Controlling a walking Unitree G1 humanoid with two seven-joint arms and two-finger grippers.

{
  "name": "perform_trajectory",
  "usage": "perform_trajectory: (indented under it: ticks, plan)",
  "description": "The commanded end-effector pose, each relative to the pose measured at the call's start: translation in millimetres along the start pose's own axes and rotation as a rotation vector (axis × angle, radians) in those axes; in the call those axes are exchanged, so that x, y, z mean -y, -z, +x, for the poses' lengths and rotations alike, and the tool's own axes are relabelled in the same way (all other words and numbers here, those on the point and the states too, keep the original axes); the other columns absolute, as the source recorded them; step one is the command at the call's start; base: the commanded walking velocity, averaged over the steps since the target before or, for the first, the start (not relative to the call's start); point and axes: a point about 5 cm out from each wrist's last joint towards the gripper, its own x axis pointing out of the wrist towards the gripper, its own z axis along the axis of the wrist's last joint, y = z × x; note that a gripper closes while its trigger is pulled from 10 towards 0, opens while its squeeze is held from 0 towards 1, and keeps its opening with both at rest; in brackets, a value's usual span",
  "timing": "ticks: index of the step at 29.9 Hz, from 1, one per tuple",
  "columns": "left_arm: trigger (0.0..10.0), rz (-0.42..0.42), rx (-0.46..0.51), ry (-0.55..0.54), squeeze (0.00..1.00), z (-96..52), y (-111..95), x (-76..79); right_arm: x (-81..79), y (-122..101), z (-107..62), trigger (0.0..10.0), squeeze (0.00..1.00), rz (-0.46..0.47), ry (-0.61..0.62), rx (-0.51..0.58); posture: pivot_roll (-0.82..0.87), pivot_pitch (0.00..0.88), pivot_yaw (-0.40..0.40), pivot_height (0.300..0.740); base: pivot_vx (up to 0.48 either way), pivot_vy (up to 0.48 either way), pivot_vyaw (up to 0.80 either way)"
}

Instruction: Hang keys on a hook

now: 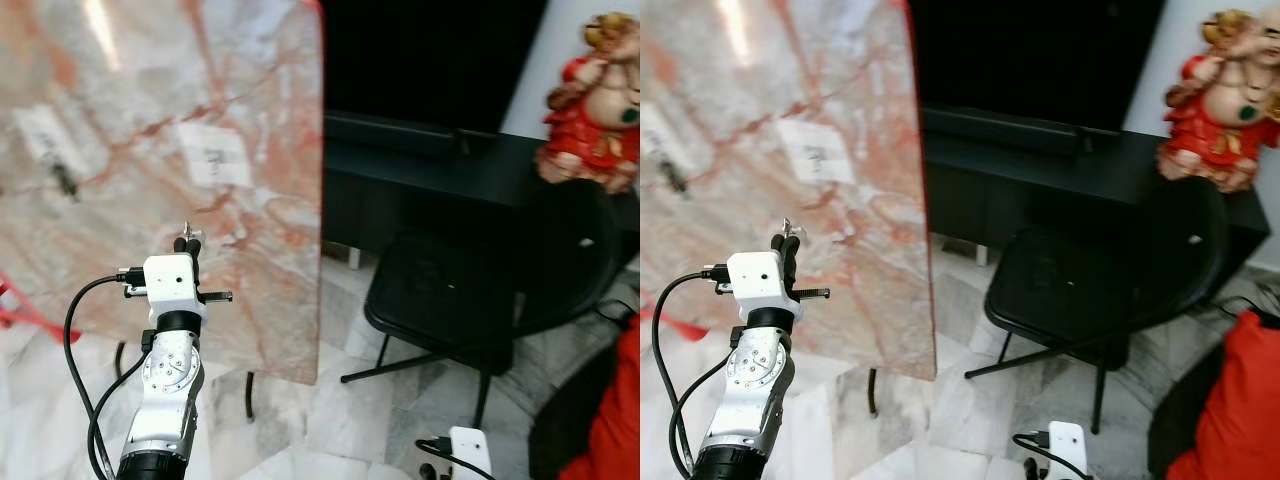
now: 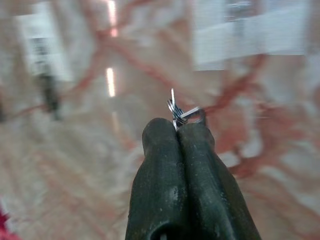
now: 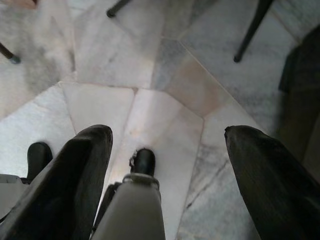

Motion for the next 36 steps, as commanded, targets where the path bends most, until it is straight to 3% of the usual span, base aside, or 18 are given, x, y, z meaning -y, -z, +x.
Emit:
perform_trajectory:
  ticks: [1,16,25,32,36]
  plan:
    - [10.0,-0.004,0.023,0.020,0.00,3.2,-6.6,2.5,0.5,0.9,-0.3,10.0,0.00,0.023,-0.002,0.005,0.06,0.000,-0.020,0.740,0.334,0.000,0.00]
    - [10.0,-0.018,0.038,0.056,0.00,5.0,-10.4,6.3,3.7,3.9,-1.1,10.0,0.00,0.011,-0.009,-0.003,0.06,0.000,-0.015,0.740,0.337,0.000,0.00]
    - [10.0,-0.018,0.057,0.071,0.00,2.6,-12.4,9.6,3.3,4.0,-1.1,10.0,0.00,0.008,-0.015,-0.002,0.06,0.000,-0.014,0.740,0.000,0.000,0.00]
    - [10.0,0.019,0.080,0.086,0.00,-0.2,-16.1,11.3,3.6,4.8,-1.3,10.0,0.00,0.007,-0.019,-0.002,0.06,0.000,-0.015,0.740,0.000,0.000,0.00]
    - [10.0,0.104,0.113,0.096,0.00,-0.9,-19.9,12.3,3.2,5.0,-1.3,10.0,0.00,0.006,-0.024,-0.003,0.06,0.000,-0.016,0.740,0.000,0.000,0.00]
